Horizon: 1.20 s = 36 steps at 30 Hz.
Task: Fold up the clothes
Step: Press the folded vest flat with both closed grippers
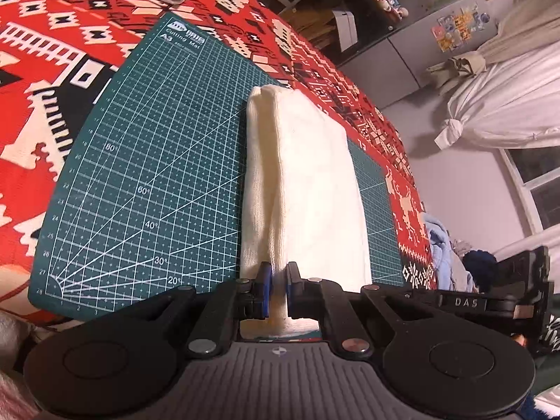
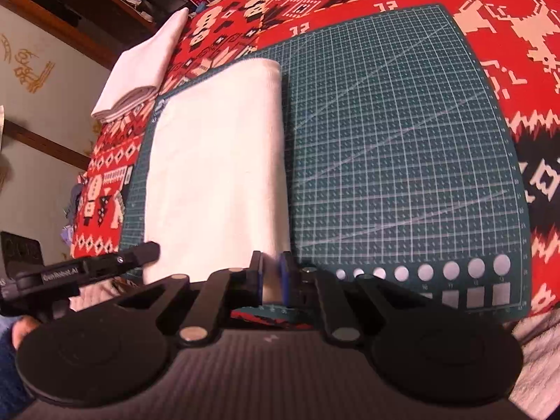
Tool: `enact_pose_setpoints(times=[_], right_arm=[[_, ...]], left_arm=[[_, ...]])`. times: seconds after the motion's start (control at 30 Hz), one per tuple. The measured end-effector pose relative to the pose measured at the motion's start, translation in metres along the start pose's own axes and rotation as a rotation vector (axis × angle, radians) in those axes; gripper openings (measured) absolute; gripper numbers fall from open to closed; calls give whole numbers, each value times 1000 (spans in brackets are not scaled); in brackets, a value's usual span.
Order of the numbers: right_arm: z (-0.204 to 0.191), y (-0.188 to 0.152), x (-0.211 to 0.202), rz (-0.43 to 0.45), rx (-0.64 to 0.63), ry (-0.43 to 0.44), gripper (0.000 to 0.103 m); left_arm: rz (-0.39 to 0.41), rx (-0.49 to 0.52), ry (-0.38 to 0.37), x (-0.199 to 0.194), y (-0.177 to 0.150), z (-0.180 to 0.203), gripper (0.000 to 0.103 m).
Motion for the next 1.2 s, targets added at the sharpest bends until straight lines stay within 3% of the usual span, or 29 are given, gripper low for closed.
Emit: enact_pose_setpoints(times=[0.17,0.3,0.47,0.57,0.63,0.83,0.93,1.07,1.2], right_arm=[[0,-5,-13,6,-24,-10,3],[-13,7,-28,74,-55,-3,3],[-42,27,-12,119,-134,4,3],[-46,30,7,127,-165,-32,3],[-45,27,18,127,-184,-53,3],[-36,9,5,103,-215,-32,4],[-45,26,-4,139,-221,-14,5],[-65,62,5,181,-254,-40,8],[-78,86,25,174,-253,-33,8]], left_arm=[[-16,48,61,-16,-9,2,9],[47,161,132,-33,1,17,8],[100,183,-54,-18,19,52,8],[60,214,-36,12,19,52,8],[21,203,29,24,10,40,5],[25,118,26,0,-1,32,4],[84,157,-9,-8,19,51,5],[125,198,-1,15,61,65,6],[94,169,0,43,77,57,6]])
Point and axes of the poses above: each gripper's, at about its wrist camera, not at the fingertips, and x roughly the way its jaws point, z to its right, y to its top, the point moved 8 cm from there along x, roughly the way its jaws point, and after that the axes turned 2 degrees about z, right-handed, at the moved point
